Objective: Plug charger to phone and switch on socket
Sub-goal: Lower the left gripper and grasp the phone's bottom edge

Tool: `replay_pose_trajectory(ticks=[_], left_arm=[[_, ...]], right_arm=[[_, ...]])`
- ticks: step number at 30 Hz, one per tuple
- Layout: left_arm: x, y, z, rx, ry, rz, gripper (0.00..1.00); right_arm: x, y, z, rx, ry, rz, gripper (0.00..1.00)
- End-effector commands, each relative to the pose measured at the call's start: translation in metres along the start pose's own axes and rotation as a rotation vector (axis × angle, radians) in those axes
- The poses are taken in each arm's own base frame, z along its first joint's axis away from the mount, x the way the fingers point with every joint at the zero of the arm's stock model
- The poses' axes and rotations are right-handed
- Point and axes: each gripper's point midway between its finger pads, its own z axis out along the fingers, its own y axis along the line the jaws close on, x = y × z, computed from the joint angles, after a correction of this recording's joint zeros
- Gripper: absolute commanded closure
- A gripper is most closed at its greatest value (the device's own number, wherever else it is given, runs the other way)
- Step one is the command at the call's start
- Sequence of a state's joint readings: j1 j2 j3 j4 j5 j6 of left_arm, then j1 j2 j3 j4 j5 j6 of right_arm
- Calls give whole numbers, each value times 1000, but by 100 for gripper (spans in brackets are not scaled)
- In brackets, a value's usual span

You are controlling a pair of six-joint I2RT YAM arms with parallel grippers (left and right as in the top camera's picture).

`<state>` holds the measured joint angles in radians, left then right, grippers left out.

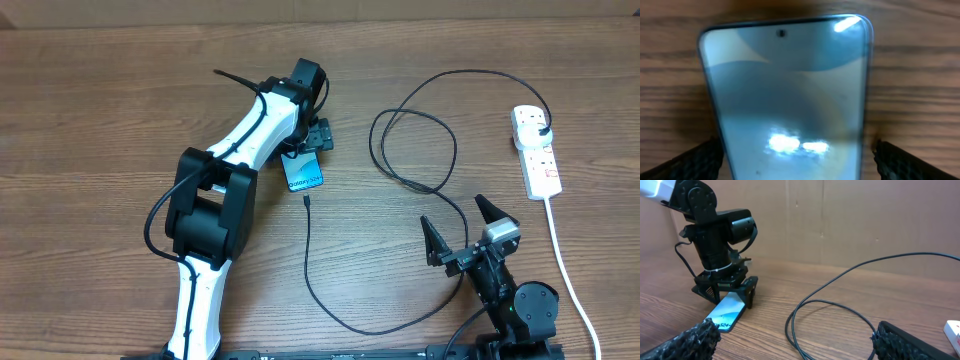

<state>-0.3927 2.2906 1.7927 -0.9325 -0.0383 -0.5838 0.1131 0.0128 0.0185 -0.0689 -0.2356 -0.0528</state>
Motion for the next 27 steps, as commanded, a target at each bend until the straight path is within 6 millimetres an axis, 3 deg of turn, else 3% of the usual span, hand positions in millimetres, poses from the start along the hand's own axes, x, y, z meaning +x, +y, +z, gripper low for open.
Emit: replay_pose_trajectory(ticks=[1, 10, 17, 27], left_arm=[[5, 0, 13, -8, 37, 25, 0], [7, 1, 15, -12, 43, 24, 0], [11, 5, 15, -25, 63, 24, 13], [15, 7, 15, -35, 78, 21, 20]], right_arm=[[1, 0, 0, 2, -5, -2, 0], [1, 0, 0, 2, -5, -2, 0], [1, 0, 0, 2, -5, -2, 0], [1, 0, 0, 2, -5, -2, 0]])
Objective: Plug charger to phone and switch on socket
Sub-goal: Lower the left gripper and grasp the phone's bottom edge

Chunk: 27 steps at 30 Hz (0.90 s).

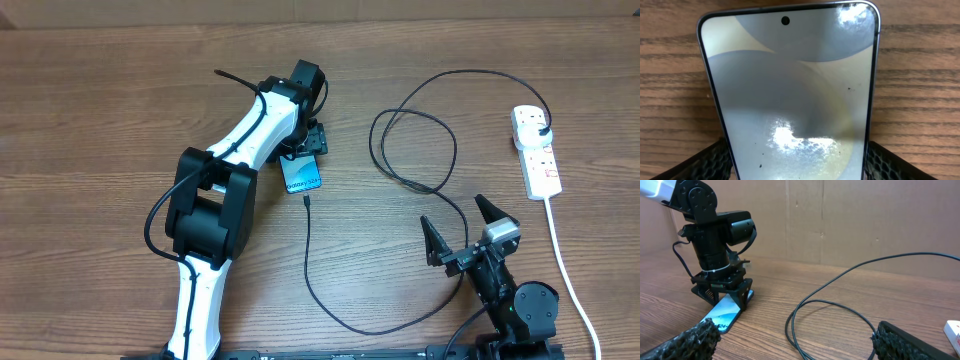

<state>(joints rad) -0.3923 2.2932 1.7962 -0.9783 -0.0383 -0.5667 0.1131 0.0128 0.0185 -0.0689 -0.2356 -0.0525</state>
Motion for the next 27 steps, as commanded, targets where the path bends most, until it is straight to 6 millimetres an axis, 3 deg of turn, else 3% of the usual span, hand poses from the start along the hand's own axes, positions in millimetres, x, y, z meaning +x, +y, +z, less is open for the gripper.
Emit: replay_pose_trajectory(ticks=[1, 27], left_arm=[[6, 1, 15, -10, 40, 2, 20], [7, -3, 13, 29, 65, -29, 40]], right_arm=[[1, 0, 0, 2, -5, -3, 0], [1, 0, 0, 2, -5, -3, 0]])
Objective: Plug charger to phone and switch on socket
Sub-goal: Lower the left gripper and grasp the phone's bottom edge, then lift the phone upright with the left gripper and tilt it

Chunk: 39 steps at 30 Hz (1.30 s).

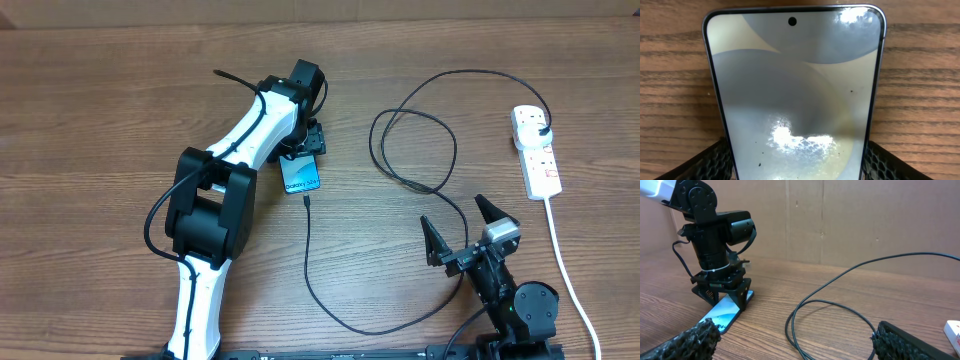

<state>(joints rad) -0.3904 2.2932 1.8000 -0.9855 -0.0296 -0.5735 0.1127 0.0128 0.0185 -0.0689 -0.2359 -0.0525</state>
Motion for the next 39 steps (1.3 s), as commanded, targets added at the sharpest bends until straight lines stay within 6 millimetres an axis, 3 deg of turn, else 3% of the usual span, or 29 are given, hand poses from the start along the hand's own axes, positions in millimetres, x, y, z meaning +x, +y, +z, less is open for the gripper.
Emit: replay_pose_trajectory(ticks=[1, 8, 14, 17, 21, 30, 35, 39], left_arm=[[5, -4, 13, 33, 58, -23, 41], [-20, -6, -23, 79, 29, -51, 48], [-43, -3, -85, 102, -16, -44, 50], [-44, -1, -117, 113, -25, -26, 50], [-35, -4, -141, 162, 8, 9, 53], [2, -7, -145, 221, 180, 35, 73], [16, -13, -150, 267, 251, 27, 96], [24, -24, -155, 339, 303, 15, 96]], right_arm=[[1, 0, 0, 2, -5, -3, 0], [1, 0, 0, 2, -5, -3, 0], [1, 0, 0, 2, -5, -3, 0], [1, 0, 0, 2, -5, -3, 0], [2, 0, 0, 2, -5, -2, 0], [2, 0, 0, 2, -5, -2, 0], [1, 0, 0, 2, -5, -3, 0], [1, 0, 0, 2, -5, -3, 0]])
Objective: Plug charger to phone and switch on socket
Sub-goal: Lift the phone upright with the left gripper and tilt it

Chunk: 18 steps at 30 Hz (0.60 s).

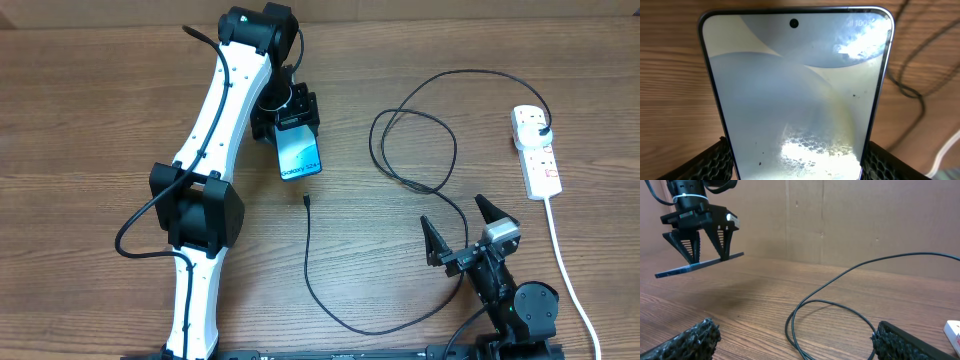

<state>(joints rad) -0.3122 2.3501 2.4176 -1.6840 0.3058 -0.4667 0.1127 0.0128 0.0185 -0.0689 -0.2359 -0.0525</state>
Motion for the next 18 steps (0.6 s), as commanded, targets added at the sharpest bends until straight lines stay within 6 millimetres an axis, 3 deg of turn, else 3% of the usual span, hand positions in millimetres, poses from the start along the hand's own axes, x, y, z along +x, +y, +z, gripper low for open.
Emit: replay_pose_trajectory(ticks=[1, 7, 11, 18], left_arm=[[11, -21, -11, 138, 46, 10, 96], [13, -21, -11, 215, 114, -109, 96], [9, -10, -9, 211, 132, -188, 96], [0, 2, 9, 268, 215, -219, 96]], right_arm=[[1, 0, 0, 2, -5, -3, 0], [1, 0, 0, 2, -5, -3, 0], [1, 0, 0, 2, -5, -3, 0], [1, 0, 0, 2, -5, -3, 0]])
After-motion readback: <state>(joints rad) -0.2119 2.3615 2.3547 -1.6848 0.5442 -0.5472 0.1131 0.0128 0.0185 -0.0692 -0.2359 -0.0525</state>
